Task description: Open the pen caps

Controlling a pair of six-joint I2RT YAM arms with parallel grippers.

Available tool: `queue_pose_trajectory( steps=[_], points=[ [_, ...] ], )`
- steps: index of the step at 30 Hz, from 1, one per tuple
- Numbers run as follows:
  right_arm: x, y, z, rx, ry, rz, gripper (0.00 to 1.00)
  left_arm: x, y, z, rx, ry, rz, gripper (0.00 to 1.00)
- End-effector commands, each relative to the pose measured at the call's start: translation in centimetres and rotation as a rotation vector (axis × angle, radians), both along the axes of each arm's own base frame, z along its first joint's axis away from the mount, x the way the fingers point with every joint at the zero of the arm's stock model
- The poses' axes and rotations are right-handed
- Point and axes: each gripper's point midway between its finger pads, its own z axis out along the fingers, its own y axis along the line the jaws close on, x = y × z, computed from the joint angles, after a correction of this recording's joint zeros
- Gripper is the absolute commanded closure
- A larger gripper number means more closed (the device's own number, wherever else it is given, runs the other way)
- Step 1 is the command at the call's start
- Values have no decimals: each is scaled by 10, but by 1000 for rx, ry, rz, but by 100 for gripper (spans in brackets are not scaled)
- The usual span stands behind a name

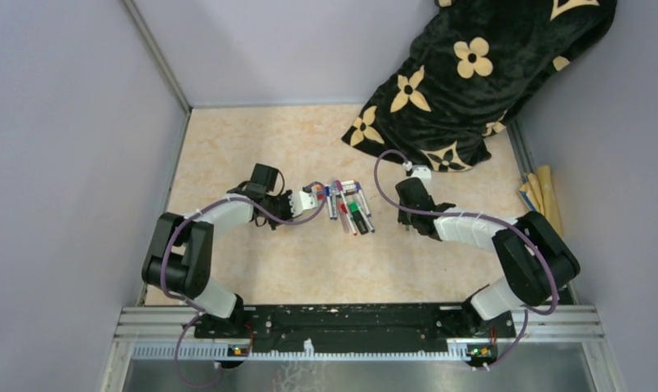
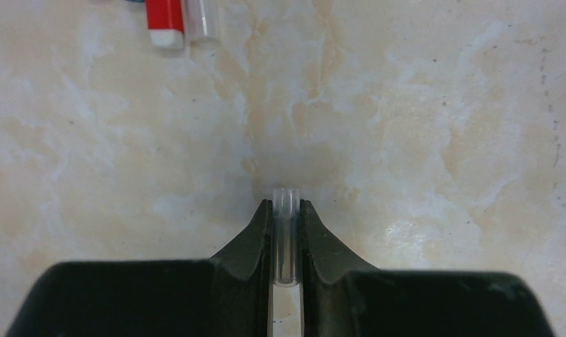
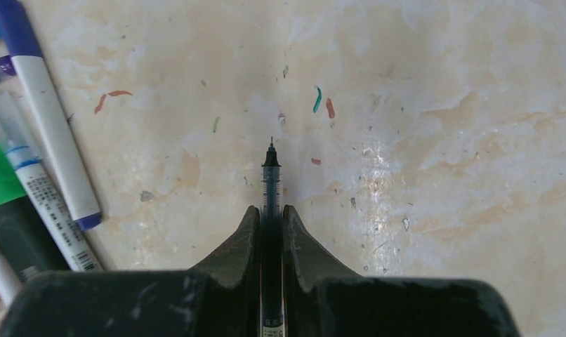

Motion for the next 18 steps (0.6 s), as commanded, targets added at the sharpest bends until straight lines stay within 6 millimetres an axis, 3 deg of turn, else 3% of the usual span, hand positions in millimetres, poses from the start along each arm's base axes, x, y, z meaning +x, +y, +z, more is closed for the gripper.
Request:
queue_pose_trajectory(
  steps=[1,5,11,12,14,15,18],
  points=[
    [5,-5,-7,10,-38,-54,95,-10,7,-18,31,23,-7,90],
    [-2,-8,-15,10,-23,-50,86,-13,8,-18,39,24,-31,78],
    [-5,-6,-21,8,13,-43,65,-8,2,4,-2,47,-29,44],
    [-6,-7,-22,4,20,-42,63,-7,1,9,-16,56,-28,38],
    [-8,-8,-22,6,23,-44,63,-2,-2,23,-52,60,-18,36],
    [-10,-8,-21,10,23,-43,63,0,-4,32,-76,60,-19,29],
    [-12,-9,-16,21,15,-45,66,6,-5,54,-120,67,-4,26]
  ],
)
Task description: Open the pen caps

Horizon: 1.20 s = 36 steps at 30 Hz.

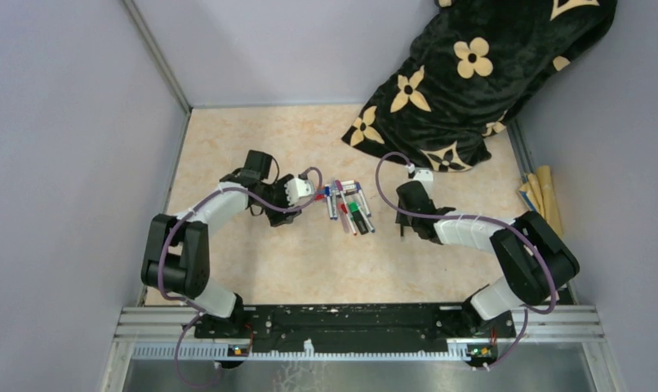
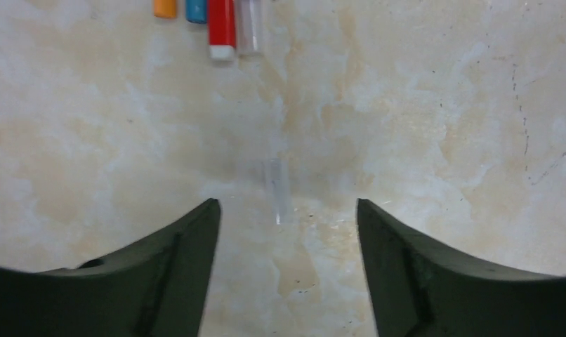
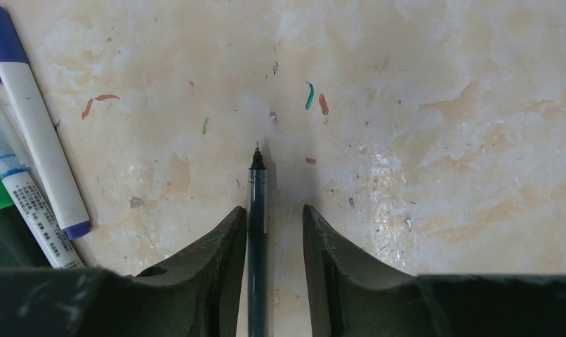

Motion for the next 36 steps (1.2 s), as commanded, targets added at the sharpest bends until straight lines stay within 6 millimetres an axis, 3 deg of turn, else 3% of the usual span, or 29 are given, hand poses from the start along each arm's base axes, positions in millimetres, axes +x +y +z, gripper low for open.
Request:
queue_pose_trajectory(
  steps=[1,4,6,11,16,20,25,29,36],
  points=[
    [-11,-5,-1,8,31,-6,67,1,-7,38,-101,41,9,17],
    [-7,-1,11,23,5,17,68,6,-9,60,-161,46,25,15],
    [-9,0,16,18,11,38,68,9,-10,75,-205,57,38,6],
    [-3,5,37,45,-12,78,68,12,-13,116,-309,90,82,3],
    [6,13,68,57,-61,122,58,17,-12,146,-366,95,139,1],
    [22,34,91,66,-96,223,55,20,-6,163,-411,110,201,1],
    [50,74,92,100,-72,353,59,20,3,183,-493,138,249,1],
    [66,99,75,112,-25,418,60,15,5,190,-512,158,258,1],
    [70,128,45,87,38,478,61,12,16,190,-517,160,296,1]
  ],
)
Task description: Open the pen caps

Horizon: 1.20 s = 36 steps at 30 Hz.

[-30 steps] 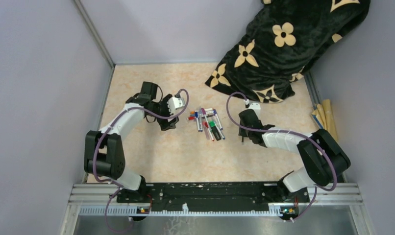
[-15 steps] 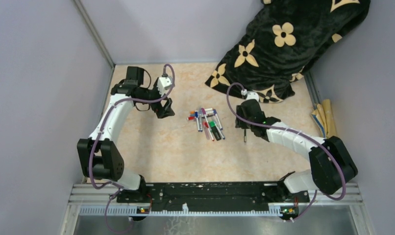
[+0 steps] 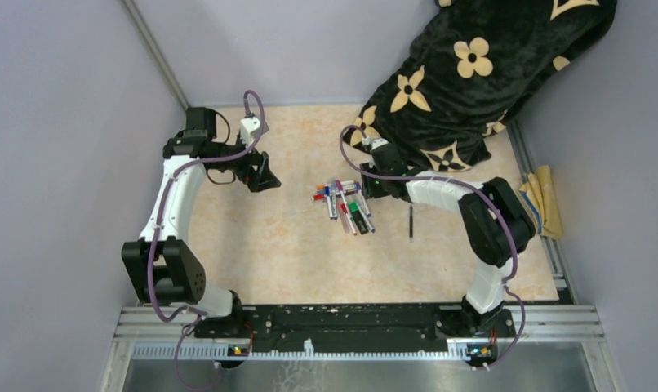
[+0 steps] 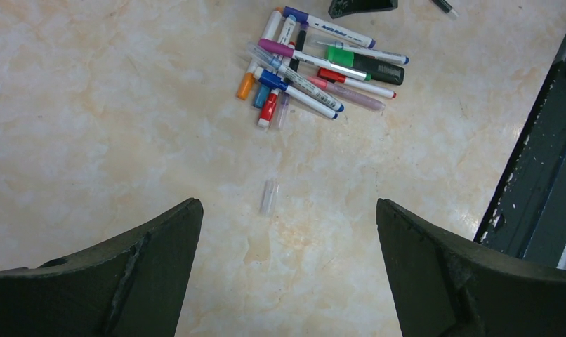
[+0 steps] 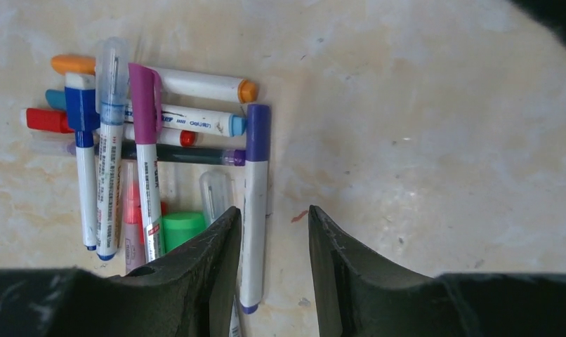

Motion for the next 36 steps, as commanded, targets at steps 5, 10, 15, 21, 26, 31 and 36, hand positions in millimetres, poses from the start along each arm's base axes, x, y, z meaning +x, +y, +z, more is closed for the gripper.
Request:
queue_pose_trajectory(
  steps=[5,10,15,21,26,31,36],
  points=[
    [5,27,-7,-8,1,66,64,-13,-2,10,-39,2,-8,1],
    [5,20,-22,-47,16,45,71,-18,-3,11,-42,5,-19,1],
    [1,14,-31,-89,17,37,75,-21,-6,14,-55,-9,-38,1],
    [-14,3,-37,-106,16,20,79,-23,-8,16,-70,-15,-51,1],
    [-19,0,-11,-62,-34,15,93,-27,-11,11,-84,-23,-85,1],
    [-19,0,29,36,-59,37,100,-32,-15,10,-101,-39,-132,1],
    [-34,18,77,184,-33,174,100,-47,-22,9,-124,-102,-256,1]
  ],
)
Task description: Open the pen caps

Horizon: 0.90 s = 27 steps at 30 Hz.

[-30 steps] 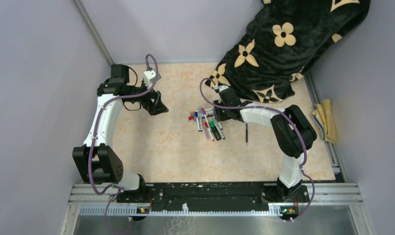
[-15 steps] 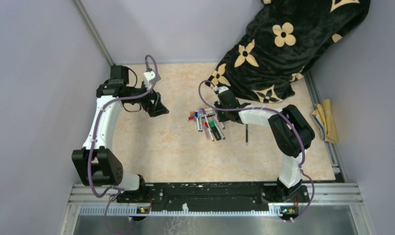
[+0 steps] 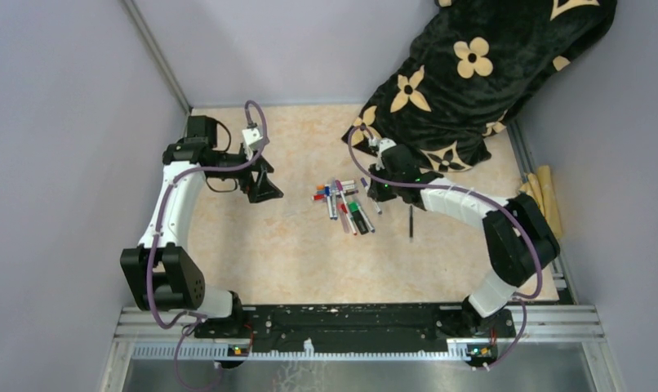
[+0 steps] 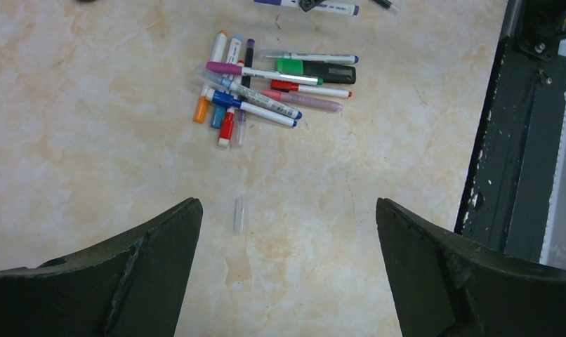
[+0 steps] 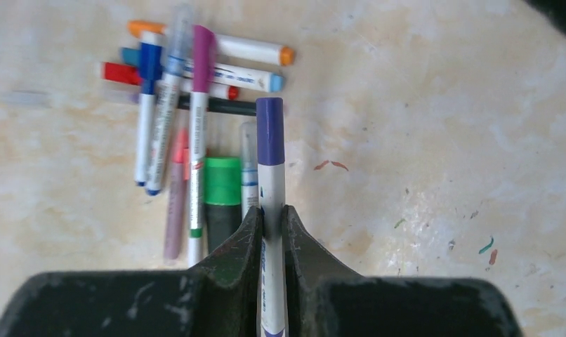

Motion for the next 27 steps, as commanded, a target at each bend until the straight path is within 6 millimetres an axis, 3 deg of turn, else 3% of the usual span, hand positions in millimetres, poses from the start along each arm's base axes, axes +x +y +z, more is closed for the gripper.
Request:
queue_pose_trajectory(
  steps=[1,8,15,21,27],
  points=[
    [-10,30,77,201,-23,162,100,-24,-11,4,-62,-88,-159,1],
    [-69,73,122,437,125,474,100,-37,-26,2,-12,-272,-306,1],
    [-118,121,140,477,212,716,100,-58,-51,-18,186,-465,-465,1],
    [-137,146,159,566,252,816,100,-71,-56,-23,255,-569,-550,3],
    [-144,157,156,562,297,867,100,-76,-55,-25,300,-619,-598,18]
  ],
)
